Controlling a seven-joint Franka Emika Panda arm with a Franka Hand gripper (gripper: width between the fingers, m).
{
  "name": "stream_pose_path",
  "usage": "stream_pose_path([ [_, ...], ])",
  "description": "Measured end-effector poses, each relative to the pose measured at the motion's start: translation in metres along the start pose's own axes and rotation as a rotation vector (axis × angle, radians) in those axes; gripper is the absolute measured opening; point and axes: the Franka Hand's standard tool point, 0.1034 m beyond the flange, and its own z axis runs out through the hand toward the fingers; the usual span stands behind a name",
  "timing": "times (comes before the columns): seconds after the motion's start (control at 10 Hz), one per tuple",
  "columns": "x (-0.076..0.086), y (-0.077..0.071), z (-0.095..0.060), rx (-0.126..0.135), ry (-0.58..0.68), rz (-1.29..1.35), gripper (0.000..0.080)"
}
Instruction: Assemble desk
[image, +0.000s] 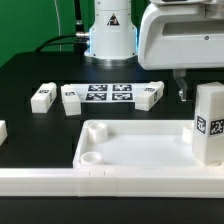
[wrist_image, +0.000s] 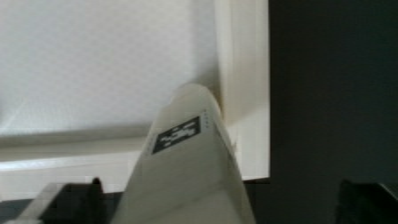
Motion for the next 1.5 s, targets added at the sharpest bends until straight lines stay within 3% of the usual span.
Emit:
stream_pose_path([
  [0.4,0.003,0.003,-0.001,-0.003,0.012,-0.323,0.0649],
  [0.6,0.003,0.005,-0.001,-0.004,0.012,-0.343,0.064],
  [0.7,0.003,0.005,-0.001,-0.004,0.012,-0.343,0.042],
  [0.8,0.003,0.005,-0.001,-0.004,0.011,-0.343,0.042],
  [0.9,0.003,0.006,-0.001,-0.004,0.012,-0.343,0.0285],
  [1.2,0.003,0.006,0.0,-0.001,0.011,-0.314,0.0288],
  [1.3,0.003,0.009,0.0,0.013,0.009,-0.289,0.0288],
  [1.5,0.004,0.009,0.0,0.028,0.014,-0.066,0.0288],
])
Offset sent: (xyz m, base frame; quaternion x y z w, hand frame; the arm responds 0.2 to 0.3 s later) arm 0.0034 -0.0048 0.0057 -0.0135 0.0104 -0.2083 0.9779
